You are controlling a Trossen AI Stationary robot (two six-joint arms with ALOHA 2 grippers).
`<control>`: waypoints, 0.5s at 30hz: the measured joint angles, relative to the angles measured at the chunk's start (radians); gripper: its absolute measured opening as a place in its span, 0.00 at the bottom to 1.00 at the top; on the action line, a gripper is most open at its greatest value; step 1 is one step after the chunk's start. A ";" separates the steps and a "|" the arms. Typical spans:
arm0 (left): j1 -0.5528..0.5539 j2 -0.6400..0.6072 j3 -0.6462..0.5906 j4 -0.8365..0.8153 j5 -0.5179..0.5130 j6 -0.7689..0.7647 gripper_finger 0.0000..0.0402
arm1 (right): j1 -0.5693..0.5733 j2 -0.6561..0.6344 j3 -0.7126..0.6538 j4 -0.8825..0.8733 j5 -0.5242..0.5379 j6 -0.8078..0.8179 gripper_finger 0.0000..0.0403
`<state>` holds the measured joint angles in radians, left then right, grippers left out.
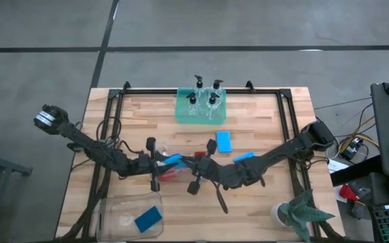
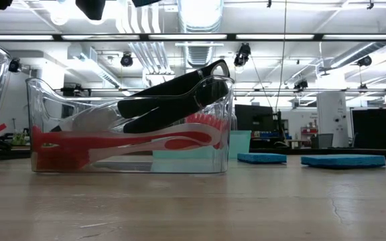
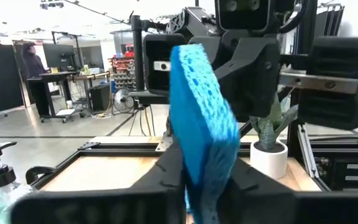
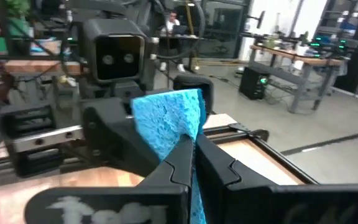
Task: Pick & Place Kitchen Sink Supplies
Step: Put the blue sponge into the bottom transparent bin
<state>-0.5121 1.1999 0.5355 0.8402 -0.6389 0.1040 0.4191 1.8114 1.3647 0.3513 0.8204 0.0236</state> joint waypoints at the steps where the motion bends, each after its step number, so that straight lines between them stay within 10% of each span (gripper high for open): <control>1: 0.000 0.000 -0.001 -0.002 0.000 0.000 0.10 | 0.001 0.000 0.000 0.000 -0.009 -0.003 0.02; 15: -0.075 -0.084 0.018 -0.243 0.171 -0.271 0.08 | 0.068 -0.067 0.002 -0.313 -0.018 0.006 0.20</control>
<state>-0.5876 1.1163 0.5531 0.5974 -0.4680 -0.1675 0.4869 1.7444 1.3666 0.0382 0.8023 0.0294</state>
